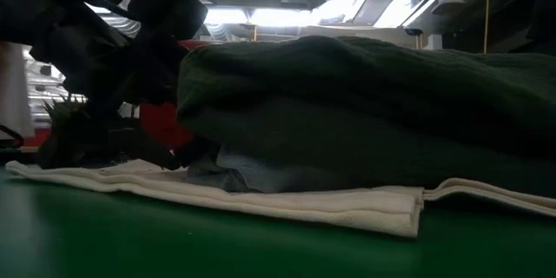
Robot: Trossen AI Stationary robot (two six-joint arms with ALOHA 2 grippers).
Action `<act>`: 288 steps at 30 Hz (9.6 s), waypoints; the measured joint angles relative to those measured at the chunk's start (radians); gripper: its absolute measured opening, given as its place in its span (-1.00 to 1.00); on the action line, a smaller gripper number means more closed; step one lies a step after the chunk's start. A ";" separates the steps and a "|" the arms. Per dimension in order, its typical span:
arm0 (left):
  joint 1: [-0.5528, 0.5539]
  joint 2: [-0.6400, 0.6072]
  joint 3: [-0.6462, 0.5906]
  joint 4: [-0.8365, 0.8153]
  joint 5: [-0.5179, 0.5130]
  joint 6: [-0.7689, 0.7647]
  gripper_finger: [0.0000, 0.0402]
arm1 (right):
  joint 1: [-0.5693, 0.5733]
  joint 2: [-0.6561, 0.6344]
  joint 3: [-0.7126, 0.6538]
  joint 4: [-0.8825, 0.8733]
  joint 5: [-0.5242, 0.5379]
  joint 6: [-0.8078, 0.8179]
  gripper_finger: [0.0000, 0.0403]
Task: Fold laundry
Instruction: Put the clothes into the red bin
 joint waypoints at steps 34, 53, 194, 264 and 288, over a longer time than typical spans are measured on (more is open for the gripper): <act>0.076 0.137 0.118 0.022 -0.018 -0.007 -0.02 | 0.000 -0.003 0.000 -0.004 0.025 0.114 -0.12; 0.241 0.137 0.118 -0.003 0.199 0.100 -0.02 | -0.001 -0.051 -0.001 -0.352 -0.061 0.558 -0.12; 0.261 0.021 -0.009 0.083 0.395 0.146 -0.58 | -0.877 0.334 -0.462 0.768 -0.796 -0.204 -0.91; 0.264 0.018 0.157 0.571 0.376 0.116 -0.89 | -0.876 0.333 -0.015 0.766 -0.874 -0.161 -0.97; 0.265 0.017 0.254 0.565 0.426 0.151 -0.88 | -0.811 0.333 -0.014 0.880 -0.891 -0.159 -0.94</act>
